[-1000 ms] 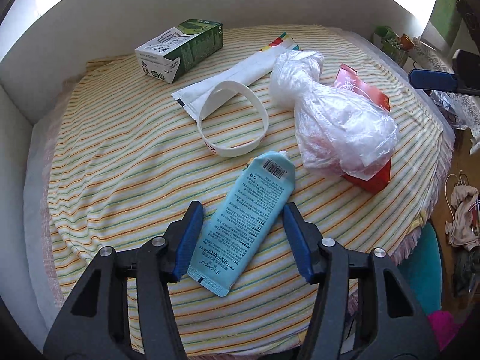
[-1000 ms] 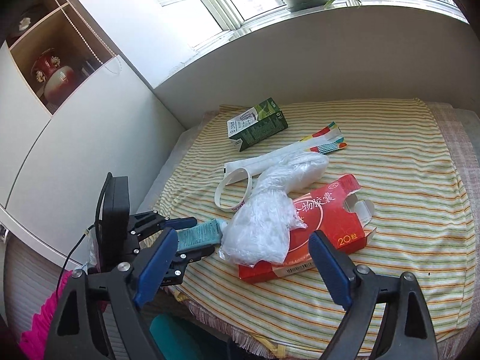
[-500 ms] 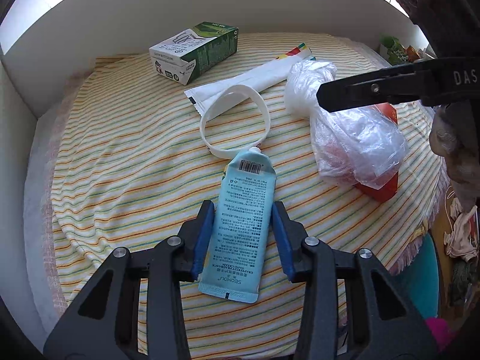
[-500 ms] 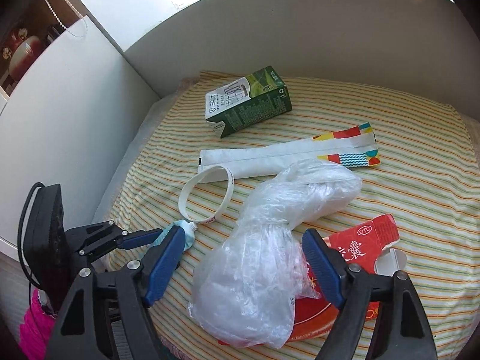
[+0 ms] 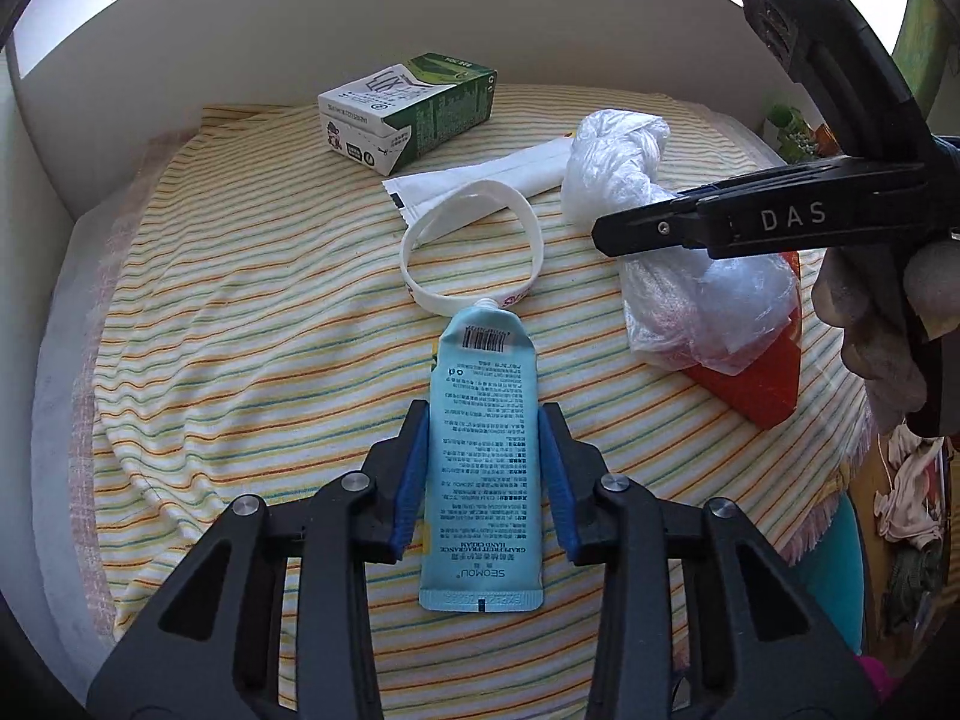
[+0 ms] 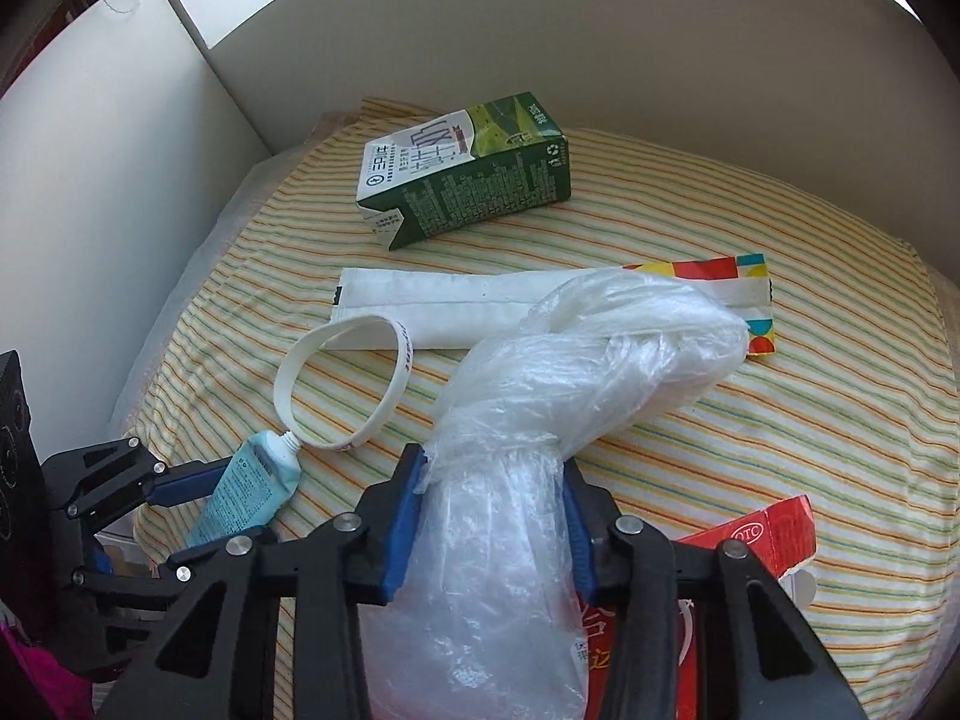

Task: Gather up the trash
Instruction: 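Grasp the blue tube with the left gripper while the right grasps the plastic bag, then carry the blue tube and plastic bag over the blue wastebasket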

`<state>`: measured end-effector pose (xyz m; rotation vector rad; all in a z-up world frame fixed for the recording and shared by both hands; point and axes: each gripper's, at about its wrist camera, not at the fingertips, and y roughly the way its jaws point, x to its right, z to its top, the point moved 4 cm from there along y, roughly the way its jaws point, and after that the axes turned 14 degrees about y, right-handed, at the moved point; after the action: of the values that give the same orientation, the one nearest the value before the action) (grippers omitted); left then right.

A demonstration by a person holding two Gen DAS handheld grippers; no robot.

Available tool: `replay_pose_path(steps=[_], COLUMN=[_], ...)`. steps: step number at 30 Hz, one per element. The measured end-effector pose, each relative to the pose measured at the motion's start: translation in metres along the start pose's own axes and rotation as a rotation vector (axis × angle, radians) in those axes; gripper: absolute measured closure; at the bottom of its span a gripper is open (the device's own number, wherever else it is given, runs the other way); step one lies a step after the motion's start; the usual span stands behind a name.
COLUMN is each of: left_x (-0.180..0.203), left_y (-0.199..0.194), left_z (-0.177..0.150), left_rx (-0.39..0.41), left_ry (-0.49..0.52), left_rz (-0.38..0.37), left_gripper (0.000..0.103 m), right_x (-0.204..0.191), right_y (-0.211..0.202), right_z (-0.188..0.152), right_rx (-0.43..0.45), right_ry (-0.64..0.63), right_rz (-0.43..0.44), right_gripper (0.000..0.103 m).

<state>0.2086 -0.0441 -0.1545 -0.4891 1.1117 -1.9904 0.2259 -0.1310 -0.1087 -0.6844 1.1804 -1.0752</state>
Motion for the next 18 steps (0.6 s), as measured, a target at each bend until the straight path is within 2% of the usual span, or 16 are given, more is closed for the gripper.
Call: replay_pose_path(steps=[4,8,18], left_x=[0.0,-0.002,0.003], left_y=[-0.006,-0.014,-0.043], left_z=[-0.004,-0.006,-0.004], left_rx=[0.015,0.034,0.08], left_ry=[-0.026,-0.062,-0.07], left_rz=[-0.017,-0.038,-0.011], left_gripper=[0.068,0.068,0.068], right_x=[-0.001,0.0,0.012], right_y=[-0.014,-0.034,-0.083], right_z=[-0.001,-0.007,-0.018], right_rx=[0.037,0.074,0.155], right_ry=[0.008,0.012,0.05], right_rz=[0.034,0.075,0.167], right_gripper=[0.071,0.072,0.072])
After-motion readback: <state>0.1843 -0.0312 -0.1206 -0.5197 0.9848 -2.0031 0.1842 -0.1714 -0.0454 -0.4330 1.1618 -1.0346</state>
